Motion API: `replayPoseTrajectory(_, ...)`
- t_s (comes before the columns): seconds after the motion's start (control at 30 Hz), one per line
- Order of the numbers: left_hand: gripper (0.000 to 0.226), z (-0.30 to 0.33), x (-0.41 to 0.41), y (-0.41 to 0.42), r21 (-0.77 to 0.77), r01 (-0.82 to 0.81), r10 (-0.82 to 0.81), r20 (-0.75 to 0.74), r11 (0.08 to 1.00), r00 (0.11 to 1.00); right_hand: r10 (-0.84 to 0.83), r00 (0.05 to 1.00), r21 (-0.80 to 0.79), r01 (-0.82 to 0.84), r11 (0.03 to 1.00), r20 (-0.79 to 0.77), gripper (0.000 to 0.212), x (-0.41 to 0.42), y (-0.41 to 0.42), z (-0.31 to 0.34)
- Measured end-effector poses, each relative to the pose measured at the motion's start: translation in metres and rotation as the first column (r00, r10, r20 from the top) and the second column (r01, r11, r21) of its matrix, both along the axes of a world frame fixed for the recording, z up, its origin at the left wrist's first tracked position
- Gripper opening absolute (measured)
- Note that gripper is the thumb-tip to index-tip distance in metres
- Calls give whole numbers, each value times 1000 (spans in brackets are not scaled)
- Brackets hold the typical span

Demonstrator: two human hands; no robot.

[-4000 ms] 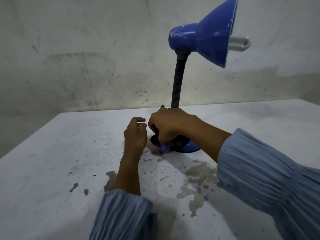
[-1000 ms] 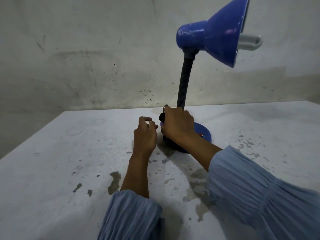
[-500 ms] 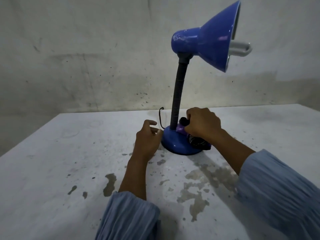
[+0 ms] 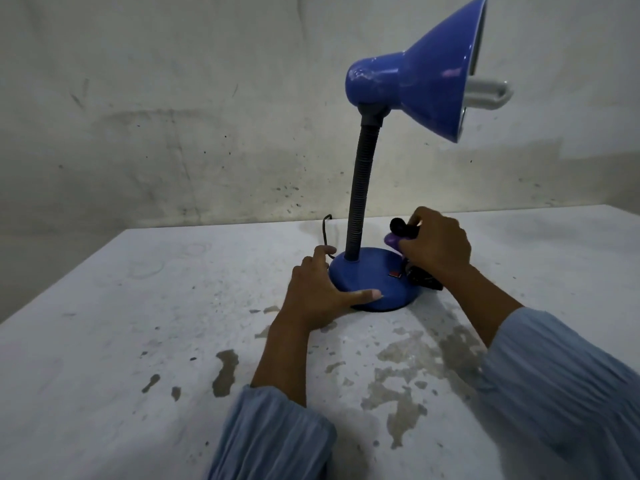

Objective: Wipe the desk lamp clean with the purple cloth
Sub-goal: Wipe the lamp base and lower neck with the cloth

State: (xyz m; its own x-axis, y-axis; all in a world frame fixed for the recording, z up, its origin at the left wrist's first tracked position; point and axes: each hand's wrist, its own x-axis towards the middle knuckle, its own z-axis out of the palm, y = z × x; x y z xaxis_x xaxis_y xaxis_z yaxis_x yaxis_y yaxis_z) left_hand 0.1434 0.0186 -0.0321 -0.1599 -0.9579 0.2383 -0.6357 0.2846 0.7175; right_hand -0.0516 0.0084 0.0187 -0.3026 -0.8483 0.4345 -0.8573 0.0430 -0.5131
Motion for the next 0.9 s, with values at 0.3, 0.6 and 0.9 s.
replayPoseTrajectory(0.3, 120, -3, -11, 2, -88, -76, 91, 185, 993, 979, 108, 964, 127, -142, 982, 241, 46, -8, -8, -20)
replayPoseTrajectory(0.6, 112, -4, -13, -2, -26, -44, 47, 139, 999, 989, 200, 856, 163, -310, 937, 477, 66, -12, -5, -17)
replayPoseTrajectory(0.9, 102, 4, -5, -1, 31, 90, -92, 88, 995, 992, 196, 924, 232, -280, 932, 327, 22, -13, -7, -10)
